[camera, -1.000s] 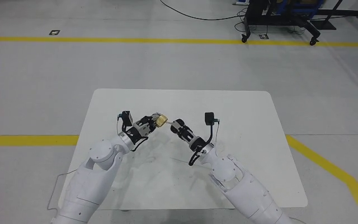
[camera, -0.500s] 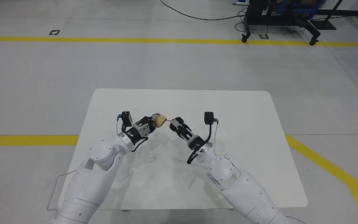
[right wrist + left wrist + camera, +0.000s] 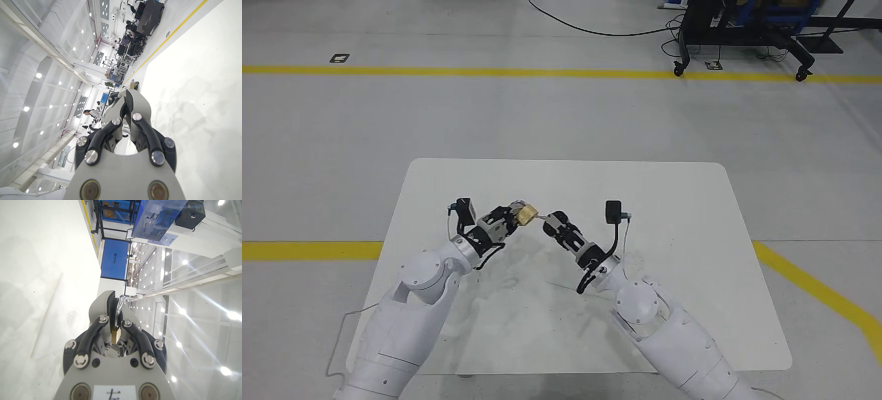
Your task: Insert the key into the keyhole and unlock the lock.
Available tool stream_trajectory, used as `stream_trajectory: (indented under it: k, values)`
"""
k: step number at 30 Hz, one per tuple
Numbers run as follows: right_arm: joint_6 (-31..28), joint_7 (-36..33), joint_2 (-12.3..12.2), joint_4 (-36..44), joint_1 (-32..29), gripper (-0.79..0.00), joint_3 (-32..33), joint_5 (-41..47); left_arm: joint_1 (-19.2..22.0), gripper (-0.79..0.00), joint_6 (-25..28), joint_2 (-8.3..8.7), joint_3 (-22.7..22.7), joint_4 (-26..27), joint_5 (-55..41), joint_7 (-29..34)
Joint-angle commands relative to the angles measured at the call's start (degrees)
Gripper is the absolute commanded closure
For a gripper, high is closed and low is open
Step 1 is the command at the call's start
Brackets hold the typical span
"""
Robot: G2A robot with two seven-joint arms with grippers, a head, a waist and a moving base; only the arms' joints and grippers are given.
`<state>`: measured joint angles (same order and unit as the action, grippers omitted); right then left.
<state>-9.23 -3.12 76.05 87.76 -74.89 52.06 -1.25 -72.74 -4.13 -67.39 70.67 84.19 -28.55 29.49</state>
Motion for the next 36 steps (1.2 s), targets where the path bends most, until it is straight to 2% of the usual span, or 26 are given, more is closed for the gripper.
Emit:
stream_trajectory:
  k: [1,25,36]
  values:
    - [0.2,0.1,0.2,-0.3,0.2,0.0,-0.1,0.1,-0.1,0.0,0.1,-0.02,0.0,0.1,0.1,0.0]
    - [0.4,-0.1,1.9,-2.3,0.7,0.0,-1.2,0.0,-0.4,0.0,-0.5,-0.31,0.3,0.3,0.5,-0.4]
    - [0.5,-0.2,2.5,-2.5,0.4,0.0,-1.7,-2.7,-0.4,0.0,-0.6,-0.47,0.5,0.2,0.5,-0.6]
